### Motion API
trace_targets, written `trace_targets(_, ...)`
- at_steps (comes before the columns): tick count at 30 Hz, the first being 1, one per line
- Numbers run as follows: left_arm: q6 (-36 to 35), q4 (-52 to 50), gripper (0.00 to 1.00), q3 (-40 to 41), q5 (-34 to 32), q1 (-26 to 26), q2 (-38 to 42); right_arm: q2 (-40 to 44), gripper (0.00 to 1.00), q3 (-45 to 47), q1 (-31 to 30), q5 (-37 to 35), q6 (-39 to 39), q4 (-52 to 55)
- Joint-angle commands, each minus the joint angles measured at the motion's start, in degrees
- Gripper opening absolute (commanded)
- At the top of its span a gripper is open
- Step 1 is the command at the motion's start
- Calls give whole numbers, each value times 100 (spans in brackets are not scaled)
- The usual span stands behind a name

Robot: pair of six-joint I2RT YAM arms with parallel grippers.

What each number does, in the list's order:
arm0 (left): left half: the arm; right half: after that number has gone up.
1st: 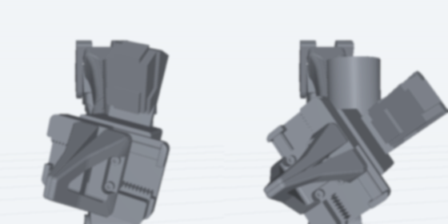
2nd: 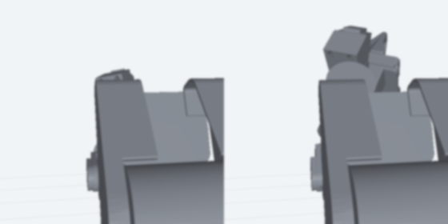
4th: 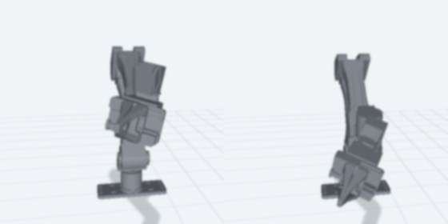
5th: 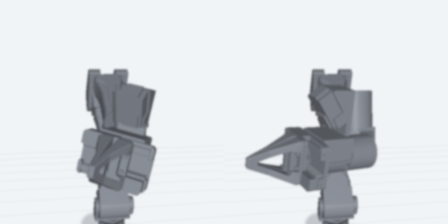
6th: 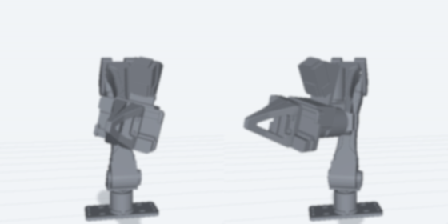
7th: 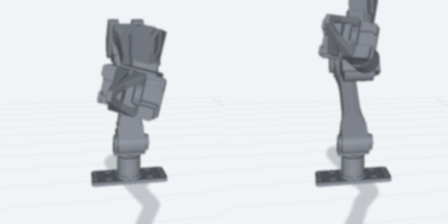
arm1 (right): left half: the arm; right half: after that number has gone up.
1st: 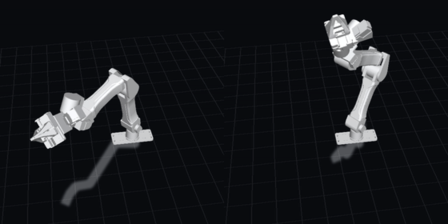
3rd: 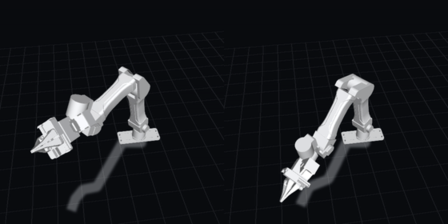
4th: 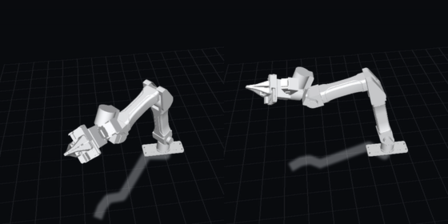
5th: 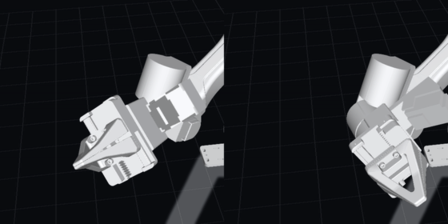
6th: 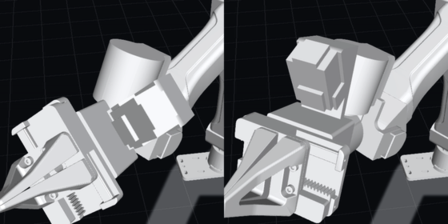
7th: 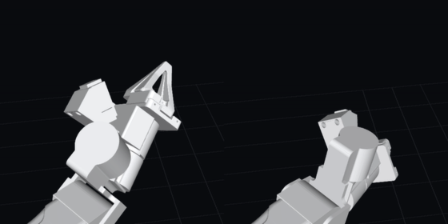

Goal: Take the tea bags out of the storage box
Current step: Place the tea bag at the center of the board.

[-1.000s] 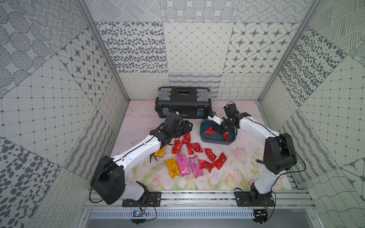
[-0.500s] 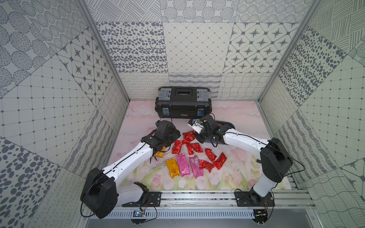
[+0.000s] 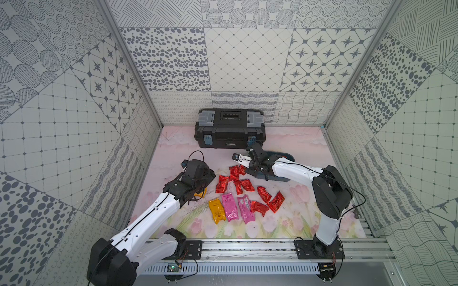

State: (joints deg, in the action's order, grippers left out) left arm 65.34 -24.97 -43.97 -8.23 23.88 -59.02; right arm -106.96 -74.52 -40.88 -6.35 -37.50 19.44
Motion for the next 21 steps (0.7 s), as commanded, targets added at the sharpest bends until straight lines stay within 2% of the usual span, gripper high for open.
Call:
trace_targets(1,-211,-198,65,1,-9,-58,66,-223,0,-109,-32,-176,-619,80)
trace_targets(4,-359,-105,65,-1,151,-80,12,-288,3,-153,-56,-238,-595,-2)
trace_targets(6,-424,-104,65,-5,276,-93,-39,-248,21,-174,-95,-273,-486,-151)
trace_targets(7,-468,40,65,-1,343,-103,-57,-169,27,-158,-111,-250,-411,-243)
trace_targets(12,-1048,499,66,-197,921,-109,-408,717,40,208,-54,12,259,-673)
trace_targets(17,-1566,1056,66,-588,1763,-48,-1172,1774,45,770,351,-34,1821,-877)
trace_targets(21,-2112,1167,68,-1286,2050,282,-2043,2316,44,1246,877,-657,4254,-646)
